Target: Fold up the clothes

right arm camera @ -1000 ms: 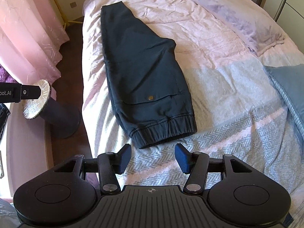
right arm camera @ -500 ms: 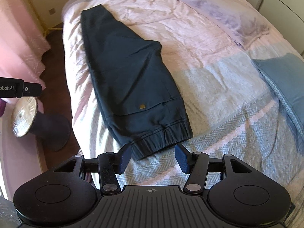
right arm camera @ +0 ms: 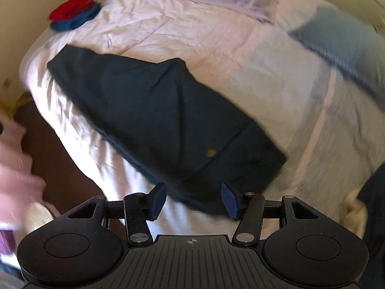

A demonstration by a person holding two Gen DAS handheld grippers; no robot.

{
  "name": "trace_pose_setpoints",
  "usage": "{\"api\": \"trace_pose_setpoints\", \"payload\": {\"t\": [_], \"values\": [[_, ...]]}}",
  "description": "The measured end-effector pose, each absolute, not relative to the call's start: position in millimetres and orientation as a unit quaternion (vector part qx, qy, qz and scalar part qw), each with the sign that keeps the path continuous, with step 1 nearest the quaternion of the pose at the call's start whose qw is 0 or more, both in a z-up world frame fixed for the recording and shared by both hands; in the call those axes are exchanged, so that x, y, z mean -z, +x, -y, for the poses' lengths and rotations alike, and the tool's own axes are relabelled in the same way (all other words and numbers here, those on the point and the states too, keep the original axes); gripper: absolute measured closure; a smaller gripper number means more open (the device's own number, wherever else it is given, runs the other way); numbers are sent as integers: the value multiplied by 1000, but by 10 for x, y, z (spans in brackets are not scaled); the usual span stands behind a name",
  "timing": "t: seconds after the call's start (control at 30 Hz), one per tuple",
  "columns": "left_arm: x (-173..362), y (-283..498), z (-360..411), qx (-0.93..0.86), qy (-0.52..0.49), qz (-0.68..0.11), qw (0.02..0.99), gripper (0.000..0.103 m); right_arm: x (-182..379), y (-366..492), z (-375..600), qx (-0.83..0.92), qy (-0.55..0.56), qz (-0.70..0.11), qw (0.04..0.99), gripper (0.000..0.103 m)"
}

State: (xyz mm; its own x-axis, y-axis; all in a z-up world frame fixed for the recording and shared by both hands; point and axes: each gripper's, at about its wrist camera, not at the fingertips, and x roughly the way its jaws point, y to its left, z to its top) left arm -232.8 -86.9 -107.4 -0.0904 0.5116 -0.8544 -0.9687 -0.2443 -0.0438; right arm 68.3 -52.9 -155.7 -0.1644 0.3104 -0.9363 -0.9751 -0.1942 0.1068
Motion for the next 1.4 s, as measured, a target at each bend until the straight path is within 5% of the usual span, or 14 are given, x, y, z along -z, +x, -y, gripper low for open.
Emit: {"api": "trace_pose_setpoints", "payload": {"t": [0.97,1.4], "values": [[1755,-3785,-1139,-656,-447,-278,541,65,2178,757,-203,-467,-286,-594,590,49],[2751,-4956,-2297,-628,-443,-294,568,65,2763,81,-56,-366,-149,-566,724,49]]}}
